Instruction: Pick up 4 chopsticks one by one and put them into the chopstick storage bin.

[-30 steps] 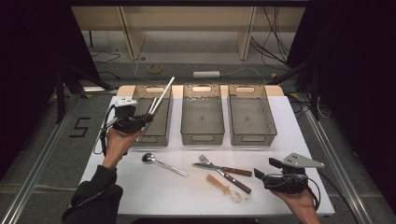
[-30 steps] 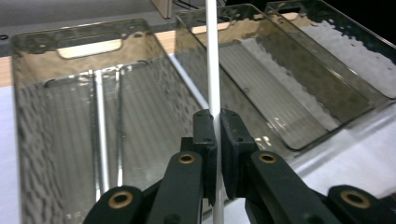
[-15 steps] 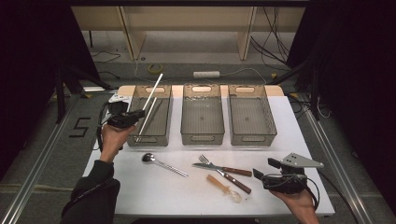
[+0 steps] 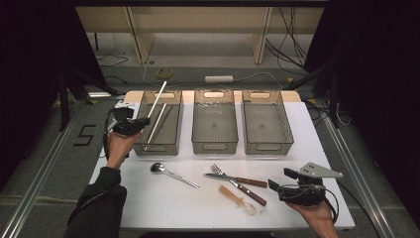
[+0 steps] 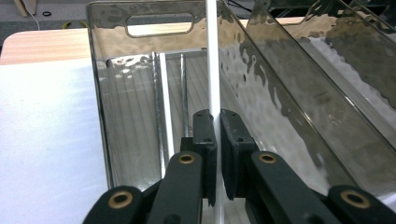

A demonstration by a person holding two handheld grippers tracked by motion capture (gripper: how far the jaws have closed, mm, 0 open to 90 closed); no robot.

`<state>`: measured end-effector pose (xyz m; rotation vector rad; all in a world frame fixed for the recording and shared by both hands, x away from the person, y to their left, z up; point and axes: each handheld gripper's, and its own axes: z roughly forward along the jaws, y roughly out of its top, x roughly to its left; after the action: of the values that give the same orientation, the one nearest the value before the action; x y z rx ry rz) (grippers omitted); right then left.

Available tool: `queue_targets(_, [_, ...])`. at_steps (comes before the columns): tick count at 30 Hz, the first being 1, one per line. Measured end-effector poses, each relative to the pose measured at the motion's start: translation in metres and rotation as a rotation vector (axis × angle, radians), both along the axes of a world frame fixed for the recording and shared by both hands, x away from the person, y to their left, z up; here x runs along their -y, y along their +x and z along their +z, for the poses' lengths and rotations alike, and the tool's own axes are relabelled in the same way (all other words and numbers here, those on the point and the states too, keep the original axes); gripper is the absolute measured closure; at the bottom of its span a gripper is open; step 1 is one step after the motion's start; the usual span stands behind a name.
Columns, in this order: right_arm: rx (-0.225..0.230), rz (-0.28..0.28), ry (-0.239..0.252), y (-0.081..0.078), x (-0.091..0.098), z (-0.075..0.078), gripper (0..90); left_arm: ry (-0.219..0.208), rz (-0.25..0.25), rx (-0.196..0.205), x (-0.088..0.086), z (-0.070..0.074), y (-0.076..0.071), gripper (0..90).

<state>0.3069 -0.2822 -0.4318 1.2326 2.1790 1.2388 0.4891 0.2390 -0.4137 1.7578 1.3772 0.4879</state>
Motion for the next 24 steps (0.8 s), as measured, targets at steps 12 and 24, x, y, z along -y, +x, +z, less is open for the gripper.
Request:
queue_targets(12, [-0.007, -0.002, -0.002, 0.001, 0.000, -0.002, 27.5, 0.022, 0.019, -0.025, 0.001, -0.011, 0.010, 85.2])
queue_targets(24, [-0.016, 0.012, -0.012, 0.001, -0.001, -0.002, 27.5, 0.015, 0.053, -0.072, 0.000, -0.020, 0.014, 73.0])
